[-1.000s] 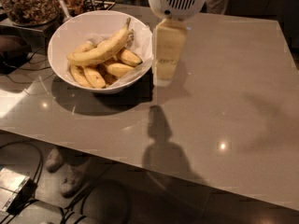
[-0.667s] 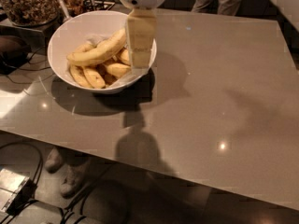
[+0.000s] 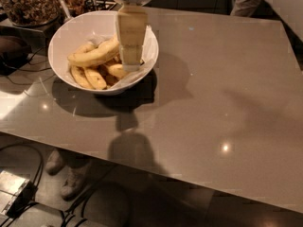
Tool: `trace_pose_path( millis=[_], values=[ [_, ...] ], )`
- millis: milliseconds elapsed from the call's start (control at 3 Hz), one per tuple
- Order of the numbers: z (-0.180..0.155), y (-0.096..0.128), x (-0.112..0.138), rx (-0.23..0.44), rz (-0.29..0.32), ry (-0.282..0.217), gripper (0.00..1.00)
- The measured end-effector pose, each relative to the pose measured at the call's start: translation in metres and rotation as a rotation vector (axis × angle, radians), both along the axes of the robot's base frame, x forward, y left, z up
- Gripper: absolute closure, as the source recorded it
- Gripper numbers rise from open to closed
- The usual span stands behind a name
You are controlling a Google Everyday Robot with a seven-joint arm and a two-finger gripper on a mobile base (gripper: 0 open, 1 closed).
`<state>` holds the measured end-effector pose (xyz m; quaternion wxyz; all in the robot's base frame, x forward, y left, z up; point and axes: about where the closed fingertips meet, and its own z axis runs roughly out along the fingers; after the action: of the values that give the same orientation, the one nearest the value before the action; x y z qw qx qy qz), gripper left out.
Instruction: Pick banana from white bowl
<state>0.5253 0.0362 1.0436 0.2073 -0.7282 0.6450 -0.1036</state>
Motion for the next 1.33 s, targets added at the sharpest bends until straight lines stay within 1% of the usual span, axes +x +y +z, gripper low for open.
trace_pose_path(
  millis=[333,667,1000,1333],
  values=[
    [0.000,0.030,0.028,0.007,0.041,-0.017,0.00],
    [-0.010,0.069,0.058,-0.010,0.114,-0.007,0.00],
    [-0.031,0.097,0.074,-0.027,0.166,0.030,0.00],
    [-0.056,0.111,0.080,-0.031,0.183,0.083,0.15]
  ],
)
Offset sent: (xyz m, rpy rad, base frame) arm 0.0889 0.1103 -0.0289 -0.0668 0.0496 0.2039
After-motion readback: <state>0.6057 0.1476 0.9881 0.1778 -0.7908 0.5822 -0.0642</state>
